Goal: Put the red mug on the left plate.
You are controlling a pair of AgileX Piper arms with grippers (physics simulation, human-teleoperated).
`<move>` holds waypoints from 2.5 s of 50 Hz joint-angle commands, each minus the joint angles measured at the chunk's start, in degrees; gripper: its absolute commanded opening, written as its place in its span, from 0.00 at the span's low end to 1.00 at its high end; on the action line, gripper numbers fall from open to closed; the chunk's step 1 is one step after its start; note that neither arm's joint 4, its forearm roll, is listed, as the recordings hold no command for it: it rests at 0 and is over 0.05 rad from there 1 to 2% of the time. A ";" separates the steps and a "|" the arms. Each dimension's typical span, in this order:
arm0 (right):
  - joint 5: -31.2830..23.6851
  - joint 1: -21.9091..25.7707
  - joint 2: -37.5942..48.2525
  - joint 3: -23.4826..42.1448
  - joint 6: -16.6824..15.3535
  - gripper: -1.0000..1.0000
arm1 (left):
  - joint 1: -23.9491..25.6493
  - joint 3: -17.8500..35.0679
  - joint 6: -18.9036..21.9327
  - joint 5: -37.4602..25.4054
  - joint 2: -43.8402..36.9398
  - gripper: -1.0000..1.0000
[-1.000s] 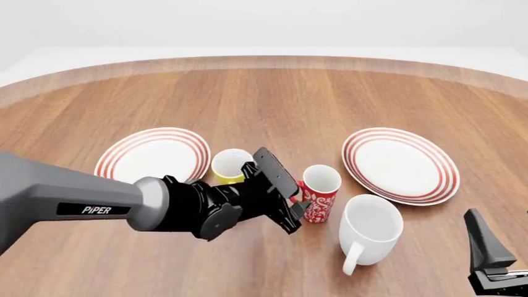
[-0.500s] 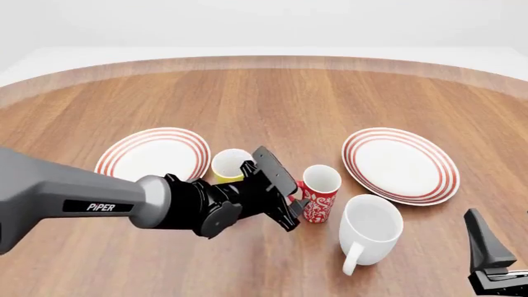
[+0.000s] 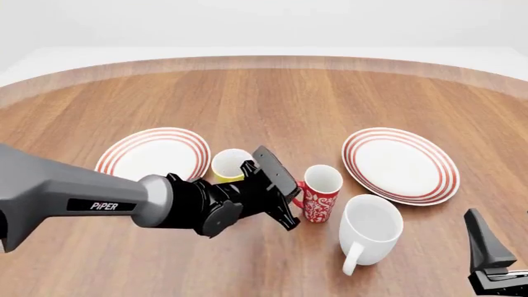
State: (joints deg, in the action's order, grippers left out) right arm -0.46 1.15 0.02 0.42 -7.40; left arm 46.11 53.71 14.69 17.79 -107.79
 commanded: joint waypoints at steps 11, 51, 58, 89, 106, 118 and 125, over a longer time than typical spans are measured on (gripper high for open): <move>0.05 -0.04 0.00 0.01 -0.04 1.00 | -0.03 -0.26 -0.45 0.45 -0.01 0.00; 0.21 0.04 0.00 -0.13 -0.54 1.00 | -2.75 -1.73 -2.78 1.34 6.21 0.00; 0.19 -0.02 0.00 -0.18 -0.54 1.00 | -3.01 -2.45 -3.04 0.97 8.09 0.00; 0.65 0.16 0.00 -0.24 -1.01 1.00 | -4.08 -5.95 -3.25 0.39 14.87 0.00; 0.88 0.23 0.00 -0.28 -1.43 1.00 | -4.50 -8.30 -3.37 0.09 19.65 0.00; 0.96 0.24 0.00 -0.24 -1.59 1.00 | -5.28 -8.95 -3.23 -0.42 22.09 0.00; 1.16 0.30 -0.01 -0.30 -1.77 1.00 | -6.20 -9.66 -3.10 -0.10 22.65 0.00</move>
State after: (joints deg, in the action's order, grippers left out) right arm 0.50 1.40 0.01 0.15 -8.97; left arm 40.85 44.74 11.00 17.52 -86.71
